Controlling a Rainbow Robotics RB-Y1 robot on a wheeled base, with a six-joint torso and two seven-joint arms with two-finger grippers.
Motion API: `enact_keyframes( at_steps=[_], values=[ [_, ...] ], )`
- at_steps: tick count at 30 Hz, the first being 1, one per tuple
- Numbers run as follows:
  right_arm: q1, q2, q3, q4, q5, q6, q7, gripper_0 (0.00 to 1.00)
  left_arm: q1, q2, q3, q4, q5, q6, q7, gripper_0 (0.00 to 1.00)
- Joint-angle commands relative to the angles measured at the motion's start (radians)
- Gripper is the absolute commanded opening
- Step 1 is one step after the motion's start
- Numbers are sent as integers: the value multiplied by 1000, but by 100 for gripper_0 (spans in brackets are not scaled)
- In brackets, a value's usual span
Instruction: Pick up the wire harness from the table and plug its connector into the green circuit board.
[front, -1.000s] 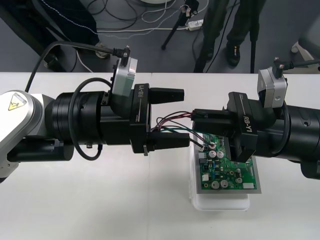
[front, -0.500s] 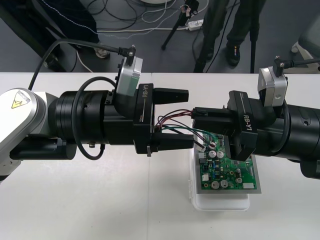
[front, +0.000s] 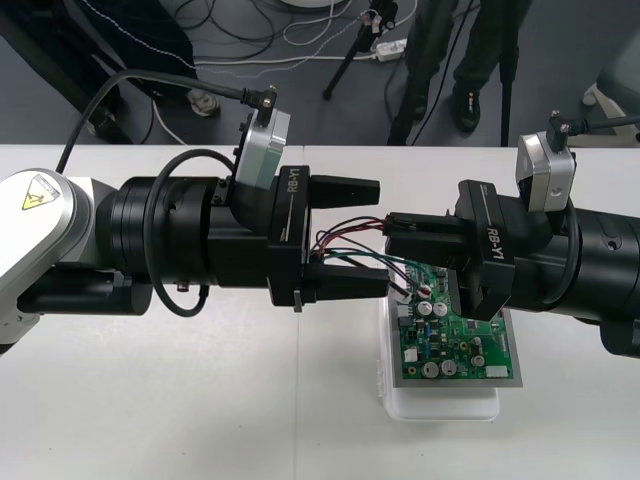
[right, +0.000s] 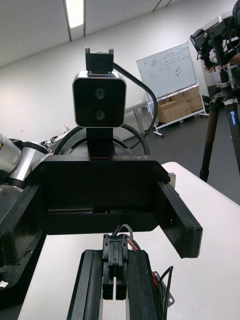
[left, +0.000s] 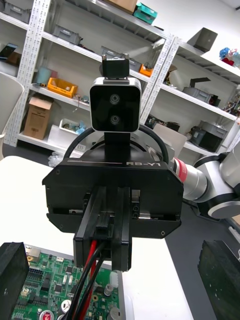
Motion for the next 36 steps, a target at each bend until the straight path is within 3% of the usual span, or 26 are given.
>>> enact_keyframes(
  at_steps=[1,8,9,15,18,25,36],
  values=[
    [-25,12,15,-32,-3,13,-38,0,-41,36,-16,-7,19,40,64,100],
    [-25,11,13,-32,-5,14,-38,0,-41,31,-16,-7,19,49,65,100],
    [-25,11,15,-32,-5,16,-38,0,-41,30,-16,-7,19,51,64,91],
    [-25,11,15,-32,-5,19,-33,0,-41,21,-16,-7,19,55,62,64],
    [-25,11,15,-32,-5,19,-33,0,-41,16,-16,-7,19,60,62,58],
    [-25,11,15,-32,-5,19,-33,0,-41,2,-16,-7,20,66,61,52],
    [-25,11,15,-32,-10,23,-35,0,-45,-6,-16,-7,19,77,64,52]
  ],
)
